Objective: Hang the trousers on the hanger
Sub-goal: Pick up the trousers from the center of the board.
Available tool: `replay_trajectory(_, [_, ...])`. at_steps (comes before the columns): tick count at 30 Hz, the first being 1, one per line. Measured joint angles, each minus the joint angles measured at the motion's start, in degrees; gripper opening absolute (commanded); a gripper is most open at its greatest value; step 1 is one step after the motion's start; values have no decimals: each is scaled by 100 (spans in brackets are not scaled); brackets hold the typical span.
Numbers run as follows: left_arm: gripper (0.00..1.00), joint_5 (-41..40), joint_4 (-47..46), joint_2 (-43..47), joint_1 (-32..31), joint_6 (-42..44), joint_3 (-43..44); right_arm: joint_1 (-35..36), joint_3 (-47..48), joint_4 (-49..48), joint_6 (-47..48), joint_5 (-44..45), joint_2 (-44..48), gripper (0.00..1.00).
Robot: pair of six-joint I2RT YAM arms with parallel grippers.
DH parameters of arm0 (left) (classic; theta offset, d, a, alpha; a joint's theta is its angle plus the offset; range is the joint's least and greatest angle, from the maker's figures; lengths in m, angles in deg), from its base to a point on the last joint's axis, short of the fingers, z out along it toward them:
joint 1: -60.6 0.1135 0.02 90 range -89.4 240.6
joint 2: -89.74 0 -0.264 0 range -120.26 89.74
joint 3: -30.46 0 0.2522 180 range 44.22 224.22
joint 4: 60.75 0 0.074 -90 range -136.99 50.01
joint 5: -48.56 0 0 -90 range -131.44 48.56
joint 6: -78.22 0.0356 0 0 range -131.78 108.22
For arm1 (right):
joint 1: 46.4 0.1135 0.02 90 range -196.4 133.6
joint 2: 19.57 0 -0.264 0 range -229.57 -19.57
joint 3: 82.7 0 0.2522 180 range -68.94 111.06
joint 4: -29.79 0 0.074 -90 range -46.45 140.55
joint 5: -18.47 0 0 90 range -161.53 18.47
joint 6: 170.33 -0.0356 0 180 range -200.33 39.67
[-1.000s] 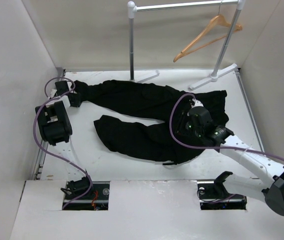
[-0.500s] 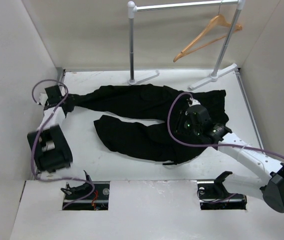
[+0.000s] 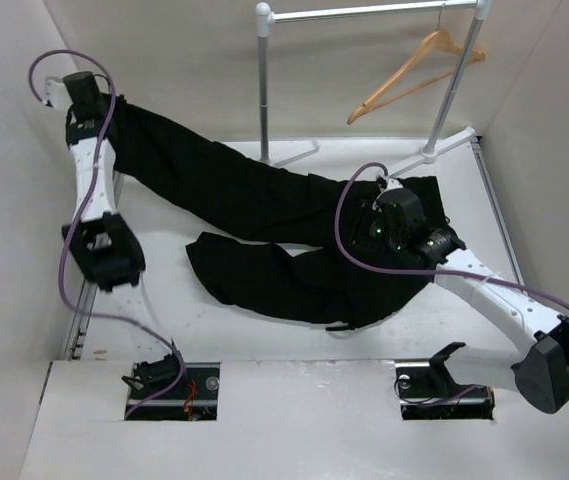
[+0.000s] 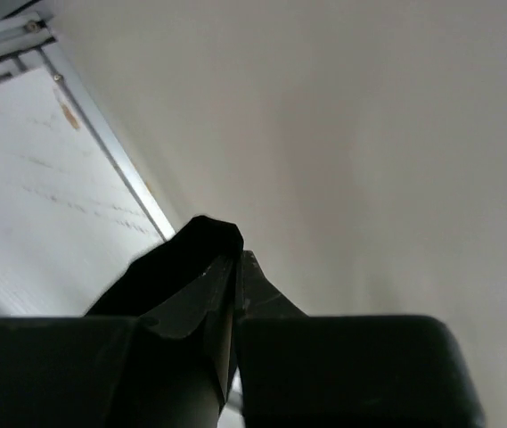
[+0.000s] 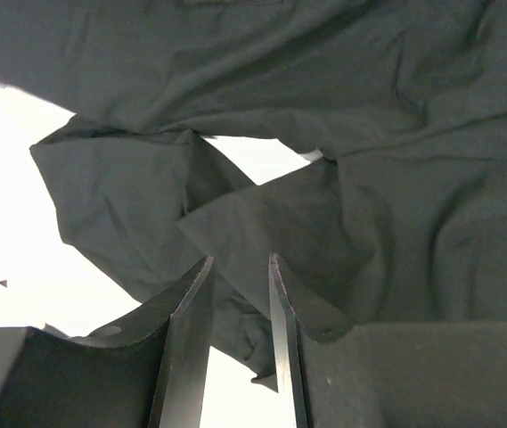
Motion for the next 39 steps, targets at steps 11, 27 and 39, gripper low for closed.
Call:
replay_trajectory(11, [52, -140, 1287, -3161, -31, 160, 1261, 0, 214, 166, -57, 192, 238, 53])
replay_trajectory(27, [56, 216, 723, 4741, -1375, -299, -7899, 780, -66, 105, -114, 50, -184, 42])
replay_trajectory(39, [7, 715, 50, 4116, -1805, -527, -8279, 977, -461, -83, -210, 173, -114, 57])
